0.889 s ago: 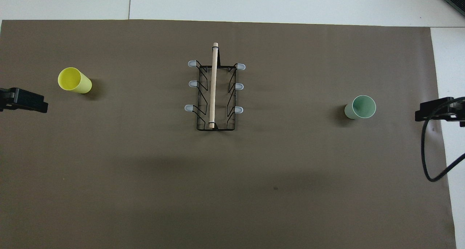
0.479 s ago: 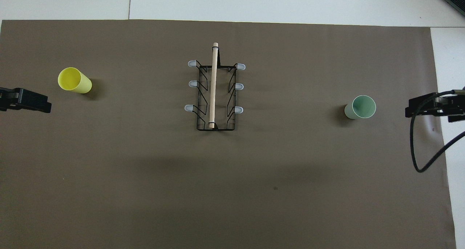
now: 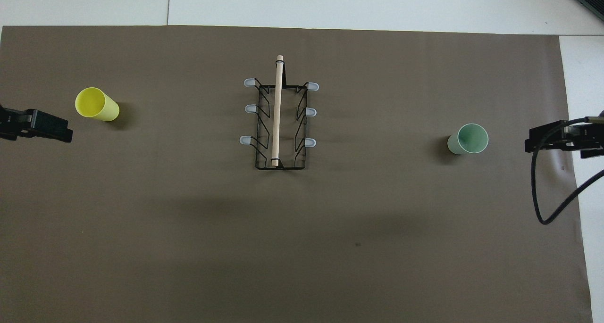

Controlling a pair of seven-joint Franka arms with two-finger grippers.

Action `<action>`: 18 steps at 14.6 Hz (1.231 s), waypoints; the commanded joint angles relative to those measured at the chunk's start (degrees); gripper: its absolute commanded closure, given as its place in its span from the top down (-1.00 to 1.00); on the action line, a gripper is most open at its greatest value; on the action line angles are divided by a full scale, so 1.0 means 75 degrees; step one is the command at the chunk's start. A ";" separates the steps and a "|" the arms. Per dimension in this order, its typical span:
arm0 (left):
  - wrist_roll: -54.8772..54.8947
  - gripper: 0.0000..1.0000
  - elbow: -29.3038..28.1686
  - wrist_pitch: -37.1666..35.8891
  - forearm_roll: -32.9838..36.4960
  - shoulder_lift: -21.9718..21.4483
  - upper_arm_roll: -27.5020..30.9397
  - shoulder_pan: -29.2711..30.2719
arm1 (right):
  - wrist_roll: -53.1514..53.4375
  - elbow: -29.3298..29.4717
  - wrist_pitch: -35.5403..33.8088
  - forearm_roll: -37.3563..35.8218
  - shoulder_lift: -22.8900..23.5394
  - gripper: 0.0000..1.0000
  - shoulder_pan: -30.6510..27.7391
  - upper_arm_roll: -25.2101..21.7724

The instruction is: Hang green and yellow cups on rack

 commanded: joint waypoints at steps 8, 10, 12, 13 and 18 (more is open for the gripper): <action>-0.0200 1.00 0.3495 -0.0360 -0.1067 0.3409 0.1545 -0.0160 | -0.0139 0.0512 0.0510 0.0032 0.1606 1.00 -0.0024 -0.0010; -0.0679 1.00 0.3471 0.0179 -0.1700 0.3620 0.2016 -0.0161 | -0.0140 0.1752 0.0464 0.0009 0.2824 1.00 -0.0025 0.0002; -0.1101 1.00 0.3495 0.0251 -0.1901 0.4123 0.2309 -0.0149 | -0.0418 0.2506 0.0335 -0.0096 0.3624 1.00 0.0045 0.0025; -0.1440 1.00 0.3530 0.0333 -0.2053 0.4253 0.2334 -0.0091 | -0.0896 0.2543 0.0335 -0.0445 0.3801 1.00 0.0127 0.0025; -0.2694 1.00 0.3775 0.0497 -0.2931 0.5131 0.2744 0.0166 | -0.2971 0.2450 0.0195 -0.2470 0.4446 1.00 0.0862 0.0329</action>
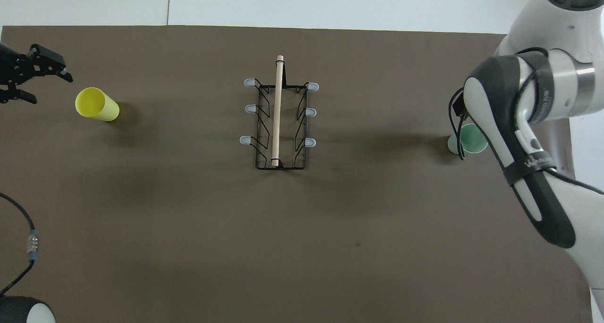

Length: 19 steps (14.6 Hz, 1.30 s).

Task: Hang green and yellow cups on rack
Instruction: 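Reach the left gripper to the yellow cup while the right gripper reaches the green cup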

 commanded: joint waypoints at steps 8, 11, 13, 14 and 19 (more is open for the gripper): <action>-0.3425 1.00 0.0216 0.1022 -0.1665 0.1141 0.0331 0.0622 | -0.4404 -0.2200 0.0695 -0.4208 0.0022 1.00 0.1273 0.0437; -0.4329 1.00 -0.0149 0.1316 -0.1783 0.1130 0.0378 0.0610 | -0.4819 -0.3572 0.1612 -0.5170 -0.0413 1.00 0.1342 0.0485; -0.5264 1.00 -0.0569 0.1480 -0.1970 0.1118 0.0390 0.0518 | -0.4830 -0.3774 0.1636 -0.5453 -0.0390 1.00 0.1507 0.0485; -0.5757 1.00 -0.0745 0.1516 -0.1994 0.1083 0.0425 0.0470 | -0.4865 -0.3856 0.1648 -0.5489 -0.0413 1.00 0.1507 0.0485; -0.6325 1.00 -0.2068 0.1494 -0.2940 0.0487 0.0472 0.0610 | -0.4738 -0.4641 0.1952 -0.6227 -0.0671 1.00 0.1461 0.0473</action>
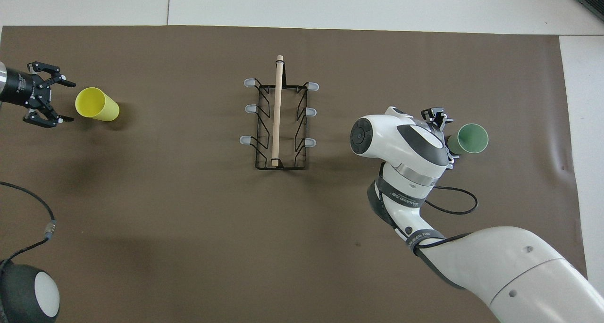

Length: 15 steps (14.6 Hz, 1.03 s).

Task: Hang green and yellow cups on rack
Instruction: 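Reach the left gripper to the yellow cup while the right gripper reaches the green cup, then grasp the yellow cup with the left gripper while the right gripper grasps the green cup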

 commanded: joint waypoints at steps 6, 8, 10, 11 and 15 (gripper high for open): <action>-0.0111 1.00 -0.2804 0.0833 -0.2698 -0.1320 0.0190 -0.0134 | 0.0860 -0.1270 0.0549 -0.1003 -0.0538 1.00 -0.0169 0.0032; -0.0099 1.00 -0.3354 0.1407 -0.3156 -0.1484 0.0179 -0.0309 | 0.1457 -0.1446 0.0560 -0.1424 -0.0515 1.00 -0.0180 0.0032; -0.0123 1.00 -0.3497 0.1562 -0.3614 -0.1508 0.0167 -0.0462 | 0.1541 -0.1458 0.0735 -0.1473 -0.0503 1.00 -0.0239 0.0032; -0.0134 1.00 -0.3521 0.1632 -0.3743 -0.1520 0.0167 -0.0486 | 0.1588 -0.1470 0.0748 -0.1485 -0.0503 1.00 -0.0251 0.0032; -0.0052 1.00 -0.4012 0.1819 -0.4493 -0.1684 0.0132 -0.0638 | 0.1670 -0.1482 0.1110 -0.2047 -0.0456 1.00 -0.0555 0.0032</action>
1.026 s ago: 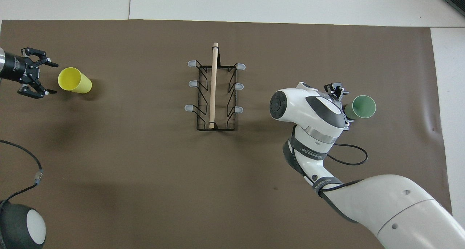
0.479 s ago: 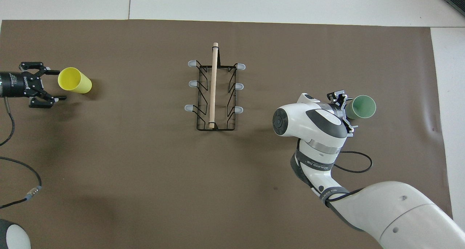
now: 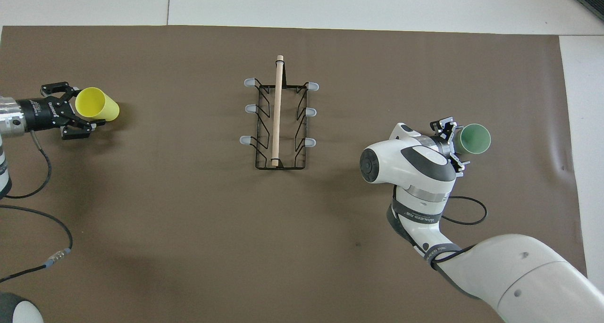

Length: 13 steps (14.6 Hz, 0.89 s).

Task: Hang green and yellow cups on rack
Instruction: 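Grasp the yellow cup with the left gripper while the right gripper grasps the green cup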

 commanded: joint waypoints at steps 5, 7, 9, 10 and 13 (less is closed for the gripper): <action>0.0052 -0.76 -0.0742 0.0443 -0.0545 -0.0500 -0.0016 -0.0253 | 0.0153 -0.0251 0.0738 -0.0658 -0.0125 0.98 -0.0497 0.0067; 0.0075 -1.00 -0.0649 0.0444 -0.0592 -0.0535 -0.0005 -0.0289 | 0.0118 -0.0251 0.0738 -0.0682 -0.0136 -0.21 -0.0473 0.0067; 0.0460 -1.00 -0.0683 0.0467 -0.0568 -0.0815 0.0007 -0.0405 | 0.0444 -0.0170 0.0610 -0.0566 -0.0125 -1.00 -0.0473 0.0067; 0.0462 -1.00 -0.0695 0.0455 -0.0545 -0.0956 0.0030 -0.0452 | 0.0516 -0.0100 0.0516 -0.0449 -0.0125 -1.00 -0.0404 0.0067; 0.0404 -1.00 -0.0719 0.0443 0.0073 -0.1459 0.0042 -0.0511 | 0.0505 0.0462 0.0304 0.0381 -0.0125 -1.00 -0.0204 0.0090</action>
